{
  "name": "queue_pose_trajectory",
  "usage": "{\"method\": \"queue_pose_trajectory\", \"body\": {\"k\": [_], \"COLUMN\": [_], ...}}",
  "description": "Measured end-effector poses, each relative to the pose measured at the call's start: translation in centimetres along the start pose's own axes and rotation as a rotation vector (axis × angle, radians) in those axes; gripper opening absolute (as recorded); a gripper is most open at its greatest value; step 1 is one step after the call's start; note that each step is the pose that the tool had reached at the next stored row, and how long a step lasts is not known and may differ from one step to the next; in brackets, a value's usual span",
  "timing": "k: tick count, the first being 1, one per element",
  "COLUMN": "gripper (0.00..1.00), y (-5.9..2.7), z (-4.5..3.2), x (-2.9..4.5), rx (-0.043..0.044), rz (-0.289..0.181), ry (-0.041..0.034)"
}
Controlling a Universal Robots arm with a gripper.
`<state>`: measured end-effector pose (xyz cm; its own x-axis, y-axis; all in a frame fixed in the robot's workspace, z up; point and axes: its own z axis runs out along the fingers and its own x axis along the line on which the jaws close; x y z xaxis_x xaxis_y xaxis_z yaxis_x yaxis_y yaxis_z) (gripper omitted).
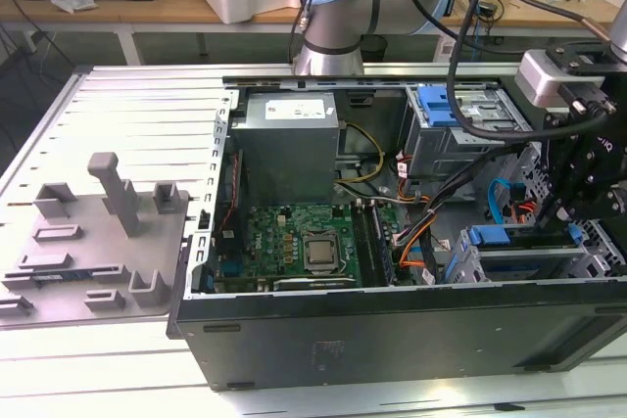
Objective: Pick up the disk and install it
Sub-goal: 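Insert the first disk wire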
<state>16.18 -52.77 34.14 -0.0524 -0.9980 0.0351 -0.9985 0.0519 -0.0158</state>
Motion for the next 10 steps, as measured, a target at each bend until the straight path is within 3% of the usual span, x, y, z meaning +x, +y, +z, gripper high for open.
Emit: {"method": "queue_pose_trajectory", "body": {"k": [10], "gripper": [0.17], "y": [0.00], "z": [0.22], "x": [-0.01], "rx": [0.0000], "rz": [0.000], "ry": [0.0000]}}
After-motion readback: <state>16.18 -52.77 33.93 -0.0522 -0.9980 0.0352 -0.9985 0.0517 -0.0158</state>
